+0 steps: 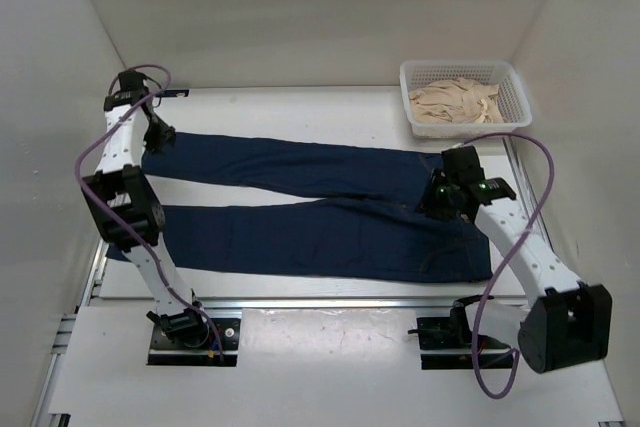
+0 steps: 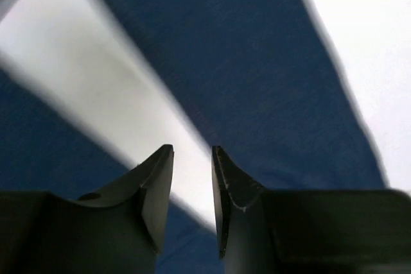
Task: Fold and stack the trousers
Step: Flatten the trousers out, then fold the trousers
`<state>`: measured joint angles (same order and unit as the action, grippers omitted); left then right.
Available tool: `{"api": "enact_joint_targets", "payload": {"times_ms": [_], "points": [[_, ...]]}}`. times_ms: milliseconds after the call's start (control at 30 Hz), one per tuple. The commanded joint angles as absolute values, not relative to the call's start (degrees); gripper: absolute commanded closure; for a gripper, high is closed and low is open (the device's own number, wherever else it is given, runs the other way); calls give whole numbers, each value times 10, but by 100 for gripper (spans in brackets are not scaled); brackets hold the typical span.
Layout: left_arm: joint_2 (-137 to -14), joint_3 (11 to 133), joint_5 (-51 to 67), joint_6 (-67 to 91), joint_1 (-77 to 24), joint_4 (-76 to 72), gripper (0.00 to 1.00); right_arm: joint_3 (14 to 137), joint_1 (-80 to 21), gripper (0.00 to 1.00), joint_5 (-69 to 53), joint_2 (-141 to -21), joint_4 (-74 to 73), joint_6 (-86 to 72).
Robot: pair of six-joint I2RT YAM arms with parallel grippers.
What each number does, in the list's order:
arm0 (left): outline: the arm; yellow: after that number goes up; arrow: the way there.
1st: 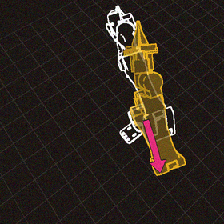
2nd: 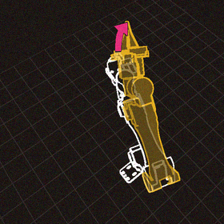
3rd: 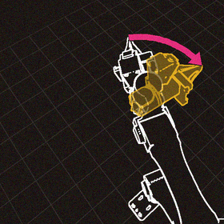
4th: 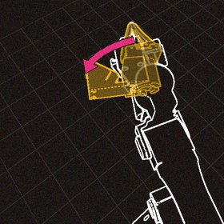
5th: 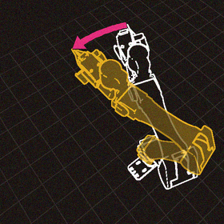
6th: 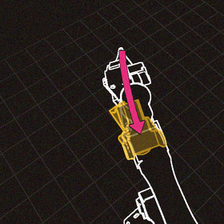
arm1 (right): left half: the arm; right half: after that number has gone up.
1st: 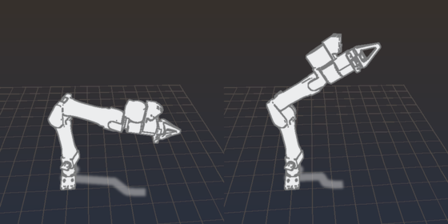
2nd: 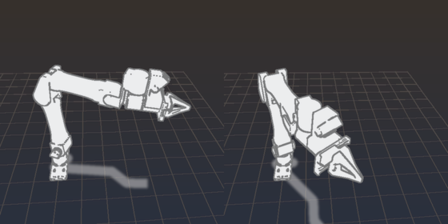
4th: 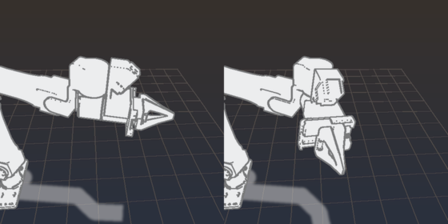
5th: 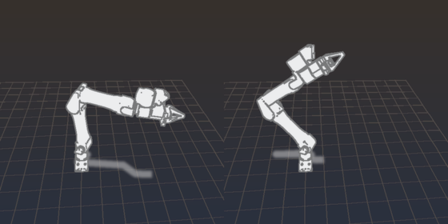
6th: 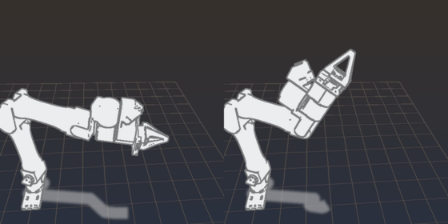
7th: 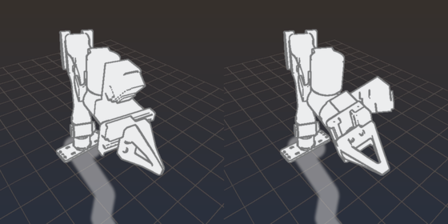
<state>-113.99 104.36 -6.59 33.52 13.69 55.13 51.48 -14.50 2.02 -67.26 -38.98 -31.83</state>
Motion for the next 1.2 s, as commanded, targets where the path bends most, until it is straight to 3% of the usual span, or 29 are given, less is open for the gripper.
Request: {"api": "enact_joint_targets", "payload": {"times_ms": [0, 33, 100, 167, 367, 567, 733, 900, 1033, 1167], "points": [[-1033, 928, -127, 340, 141, 567, 59, 488, -148, 62, -11, -613, -413, -346], [-1020, 898, -127, 340, 141, 567, 59, 476, -148, 62, -18, -588, -428, -363], [-999, 817, -86, 345, 141, 567, 47, 438, -148, 60, -24, -559, -436, -382], [-999, 753, -55, 340, 128, 562, 47, 398, -148, 60, -42, -553, -436, -410], [-1026, 712, -136, 373, 94, 562, 47, 376, -148, 61, -21, -577, -393, -449], [-1113, 781, -206, 381, 79, 597, 47, 408, -119, 56, -3, -746, -362, -466], [-1197, 876, -193, 387, 65, 630, 47, 408, -119, 55, -27, -817, -303, -493], [-1242, 961, -192, 364, 52, 636, 48, 440, -119, 55, 17, -838, -303, -487], [-1325, 1140, -179, 359, 34, 699, 50, 508, -124, 55, 30, -844, -309, -449], [-1277, 1186, -207, 359, 22, 724, 46, 557, -124, 54, 53, -809, -332, -409]]}}
